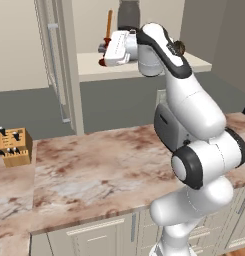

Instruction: Pick the candle and jar from the dining table and place them in the open cabinet. Close the cabinet after placing the objects.

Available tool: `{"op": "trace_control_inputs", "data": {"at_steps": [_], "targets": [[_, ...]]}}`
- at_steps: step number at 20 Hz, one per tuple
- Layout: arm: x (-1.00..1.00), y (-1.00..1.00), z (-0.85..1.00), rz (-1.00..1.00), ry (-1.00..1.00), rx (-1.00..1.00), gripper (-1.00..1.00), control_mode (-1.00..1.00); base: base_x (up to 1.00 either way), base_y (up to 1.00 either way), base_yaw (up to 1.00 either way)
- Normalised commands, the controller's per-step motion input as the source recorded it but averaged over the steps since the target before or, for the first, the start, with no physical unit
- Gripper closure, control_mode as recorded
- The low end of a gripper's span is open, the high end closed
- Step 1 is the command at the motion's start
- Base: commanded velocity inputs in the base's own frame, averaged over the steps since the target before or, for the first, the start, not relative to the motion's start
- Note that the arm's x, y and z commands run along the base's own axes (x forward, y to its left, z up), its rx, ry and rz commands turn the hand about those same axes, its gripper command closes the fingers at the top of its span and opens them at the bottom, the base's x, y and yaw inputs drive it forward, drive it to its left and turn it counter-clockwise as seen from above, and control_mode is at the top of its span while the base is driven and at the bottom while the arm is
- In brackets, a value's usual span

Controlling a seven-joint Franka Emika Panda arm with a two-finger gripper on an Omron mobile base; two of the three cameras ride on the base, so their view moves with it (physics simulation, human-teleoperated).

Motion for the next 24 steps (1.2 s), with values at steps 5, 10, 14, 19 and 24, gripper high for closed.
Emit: {"op": "trace_control_inputs", "data": {"at_steps": [5, 10, 14, 19, 24], "targets": [[0.23, 0.14, -0.07, 0.00, 0.00, -0.02, 1.00, -1.00, 0.00, 0.00, 0.00], [-0.08, 0.00, -0.13, 0.00, -0.07, 0.00, 1.00, -1.00, 0.00, 0.00, 0.00], [-0.44, 0.04, -0.02, 0.00, -0.19, 0.00, 1.00, -1.00, 0.00, 0.00, 0.00], [-0.27, 0.20, 0.00, 0.00, -0.11, 0.00, 1.00, -1.00, 0.00, 0.00, 0.00], [-0.01, 0.04, 0.00, -0.03, -0.01, 0.00, 1.00, -1.00, 0.00, 0.00, 0.00]]}}
